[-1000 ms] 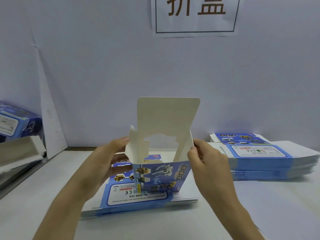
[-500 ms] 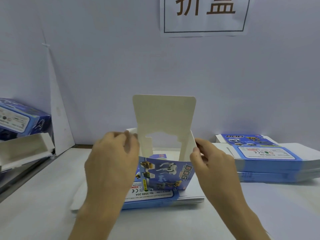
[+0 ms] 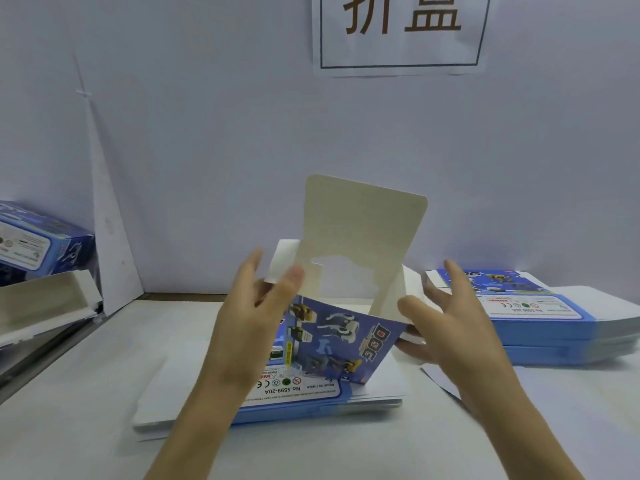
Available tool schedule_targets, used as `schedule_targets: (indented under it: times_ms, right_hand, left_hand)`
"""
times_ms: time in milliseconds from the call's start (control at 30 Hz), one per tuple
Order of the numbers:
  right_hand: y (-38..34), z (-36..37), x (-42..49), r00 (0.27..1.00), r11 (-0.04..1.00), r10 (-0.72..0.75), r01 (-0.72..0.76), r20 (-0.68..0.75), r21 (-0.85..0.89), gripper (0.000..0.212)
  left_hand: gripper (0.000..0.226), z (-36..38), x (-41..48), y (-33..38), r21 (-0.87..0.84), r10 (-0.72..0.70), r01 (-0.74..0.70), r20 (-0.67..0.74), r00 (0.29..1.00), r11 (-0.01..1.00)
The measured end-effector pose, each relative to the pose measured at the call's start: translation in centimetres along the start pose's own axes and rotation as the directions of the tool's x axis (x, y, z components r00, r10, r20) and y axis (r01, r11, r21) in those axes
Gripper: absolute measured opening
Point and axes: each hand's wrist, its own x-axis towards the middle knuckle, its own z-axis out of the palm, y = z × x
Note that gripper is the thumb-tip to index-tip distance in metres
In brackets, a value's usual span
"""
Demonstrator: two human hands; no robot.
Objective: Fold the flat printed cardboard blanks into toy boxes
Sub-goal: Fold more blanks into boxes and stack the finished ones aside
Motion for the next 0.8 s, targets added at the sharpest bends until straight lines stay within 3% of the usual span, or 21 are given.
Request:
schedule_targets:
  times_ms: [100,233,300,467,567,667,800]
  right_hand:
    - [-0.4,-0.7,0.1,0.997,0.994,0.063,-0.067,0.053,0.081,0.085]
    - [-0.1,-0.6,-0.2,0.984,0.997,0.069,-0.075,0.163,0.026,0.038]
    - [0.0,-0.3,-0.4,0.989,0.999,0.033,-0.029,0.147,-0.024,0.030]
    - [-0.6,-0.2,-0.8,0.993,0.993,-0.075,0.083,0.086,-0.086,0.035]
    - [-1.0,-0.8,-0.8,0.949,0.933,-0.316,0.311,0.002,-0.178,0.049]
    - [-1.5,-1.6,-0.2,0.856,0.852,-0.517,0.512,-0.014,-0.109,0.016]
    - [-1.1,-2.4,0.8,0.904,0.902,-0.427,0.425,0.009,0.081,0.019]
  left_hand:
    - [0.127,1.4,-0.4,-1.0,-0.074,0.105,-0.098,0.105,0.989,0.992]
    - [0.146,4.7,-1.5,-3.5,0.305,0.266,-0.278,0.080,0.961,0.911]
    - [0.151,5.6,-1.7,-4.5,0.391,0.328,-0.308,0.017,0.945,0.867]
    - [0.149,5.4,-1.5,-4.8,0.359,0.366,-0.346,0.012,0.931,0.867]
    - [0.147,3.7,-0.9,-4.0,0.383,0.416,-0.440,0.148,0.897,0.812]
    - [0.143,1.7,-0.4,-3.3,0.345,0.414,-0.498,0.291,0.862,0.796]
    - [0.150,0.9,-0.3,-3.2,0.276,0.277,-0.366,0.313,0.908,0.889]
